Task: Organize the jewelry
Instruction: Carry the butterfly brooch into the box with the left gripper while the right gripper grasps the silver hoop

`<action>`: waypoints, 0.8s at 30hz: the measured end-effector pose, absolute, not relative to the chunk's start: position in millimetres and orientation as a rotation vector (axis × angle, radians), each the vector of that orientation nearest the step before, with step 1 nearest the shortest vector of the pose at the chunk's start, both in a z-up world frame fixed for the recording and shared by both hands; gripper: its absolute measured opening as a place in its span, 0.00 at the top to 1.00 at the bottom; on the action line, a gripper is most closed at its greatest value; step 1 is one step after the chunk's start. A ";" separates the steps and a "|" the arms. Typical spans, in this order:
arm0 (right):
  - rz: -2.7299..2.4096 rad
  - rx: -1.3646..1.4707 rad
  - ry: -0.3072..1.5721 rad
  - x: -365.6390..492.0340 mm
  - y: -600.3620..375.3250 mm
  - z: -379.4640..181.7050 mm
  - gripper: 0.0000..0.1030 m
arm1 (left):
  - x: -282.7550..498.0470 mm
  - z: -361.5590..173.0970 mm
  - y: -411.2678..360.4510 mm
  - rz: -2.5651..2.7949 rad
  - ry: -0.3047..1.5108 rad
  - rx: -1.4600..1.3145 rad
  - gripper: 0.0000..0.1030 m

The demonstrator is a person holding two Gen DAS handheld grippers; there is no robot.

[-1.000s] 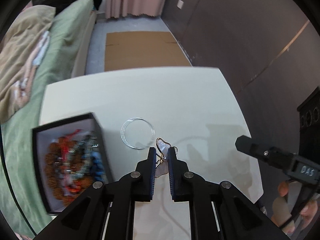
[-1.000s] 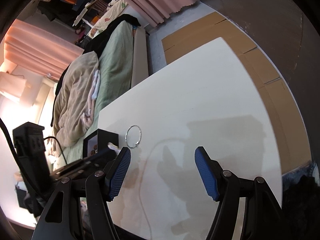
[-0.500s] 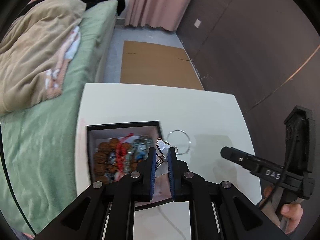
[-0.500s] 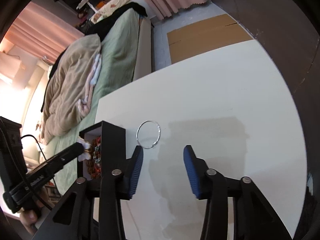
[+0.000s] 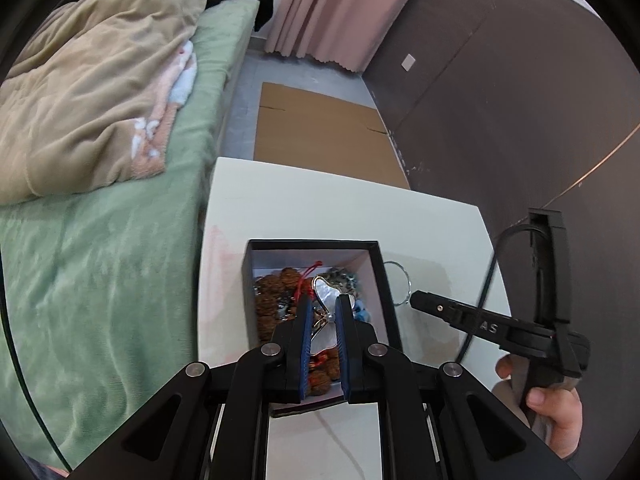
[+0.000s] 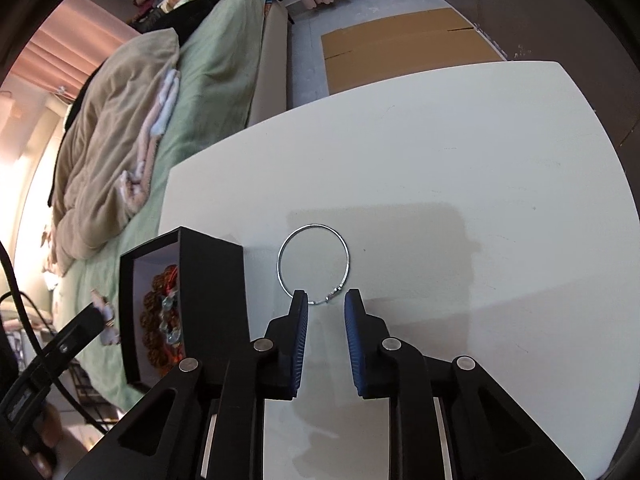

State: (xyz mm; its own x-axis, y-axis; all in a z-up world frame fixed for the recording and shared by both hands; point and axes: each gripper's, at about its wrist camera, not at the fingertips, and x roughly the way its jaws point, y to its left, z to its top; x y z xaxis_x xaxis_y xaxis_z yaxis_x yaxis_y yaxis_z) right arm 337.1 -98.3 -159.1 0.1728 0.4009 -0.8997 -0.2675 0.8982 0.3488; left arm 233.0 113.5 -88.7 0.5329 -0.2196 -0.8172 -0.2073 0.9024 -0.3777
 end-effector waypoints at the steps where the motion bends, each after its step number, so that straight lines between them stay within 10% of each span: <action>1: 0.465 0.108 1.311 337.1 -95.7 -159.4 0.80 | 231.6 -88.6 115.4 -0.008 1.018 -0.469 0.89; 24: 0.408 0.083 1.257 327.0 -116.6 -149.1 0.97 | 230.3 -89.6 115.8 -0.004 1.030 -0.490 0.89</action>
State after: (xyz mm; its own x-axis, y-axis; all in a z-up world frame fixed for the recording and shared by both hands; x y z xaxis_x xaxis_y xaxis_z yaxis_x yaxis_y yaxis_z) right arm 327.0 -116.6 -149.1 0.2471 0.3438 -0.9059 -0.2544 0.9252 0.2818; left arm 230.3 115.8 -89.6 0.5244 -0.2295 -0.8200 -0.2227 0.8925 -0.3923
